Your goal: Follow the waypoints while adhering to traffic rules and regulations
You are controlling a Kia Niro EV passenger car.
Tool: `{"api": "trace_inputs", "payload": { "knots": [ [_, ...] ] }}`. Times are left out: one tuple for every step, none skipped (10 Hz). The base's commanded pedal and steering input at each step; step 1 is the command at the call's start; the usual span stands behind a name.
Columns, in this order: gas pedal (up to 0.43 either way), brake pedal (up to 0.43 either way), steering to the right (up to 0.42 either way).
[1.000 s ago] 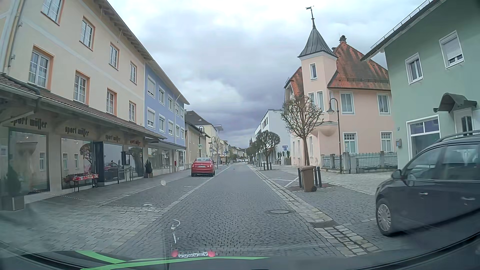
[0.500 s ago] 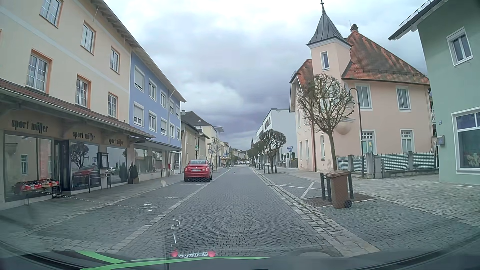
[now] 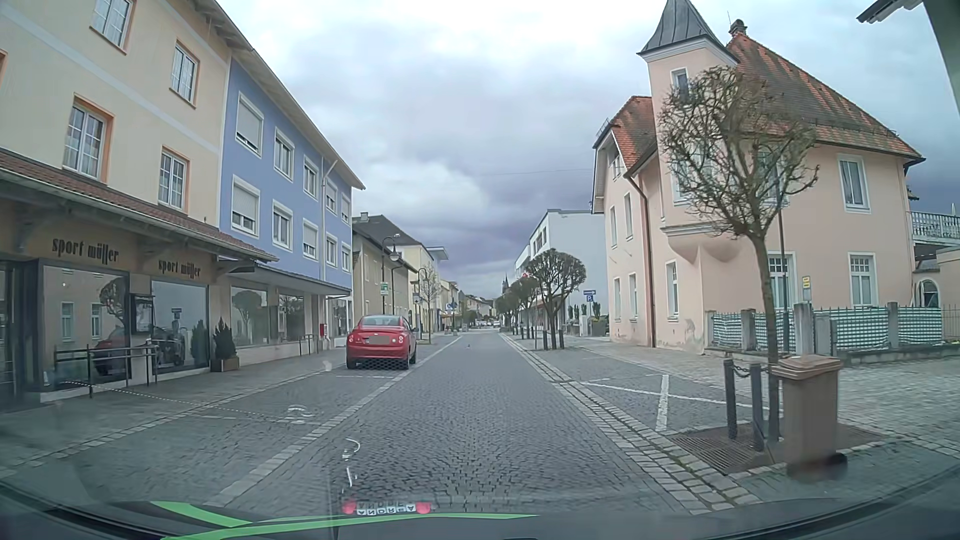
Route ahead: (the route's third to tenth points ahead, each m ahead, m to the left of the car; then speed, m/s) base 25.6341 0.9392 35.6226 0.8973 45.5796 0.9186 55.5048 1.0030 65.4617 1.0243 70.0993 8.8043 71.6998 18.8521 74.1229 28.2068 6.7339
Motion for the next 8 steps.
{"api": "trace_inputs", "payload": {
  "knots": [
    [0.000, 0.000, 0.002],
    [0.000, 0.000, 0.003],
    [0.000, 0.000, 0.006],
    [0.000, 0.000, 0.007],
    [0.000, 0.000, 0.007],
    [0.000, 0.000, 0.008],
    [0.000, 0.000, 0.009],
    [0.000, 0.000, 0.013]
  ]
}}
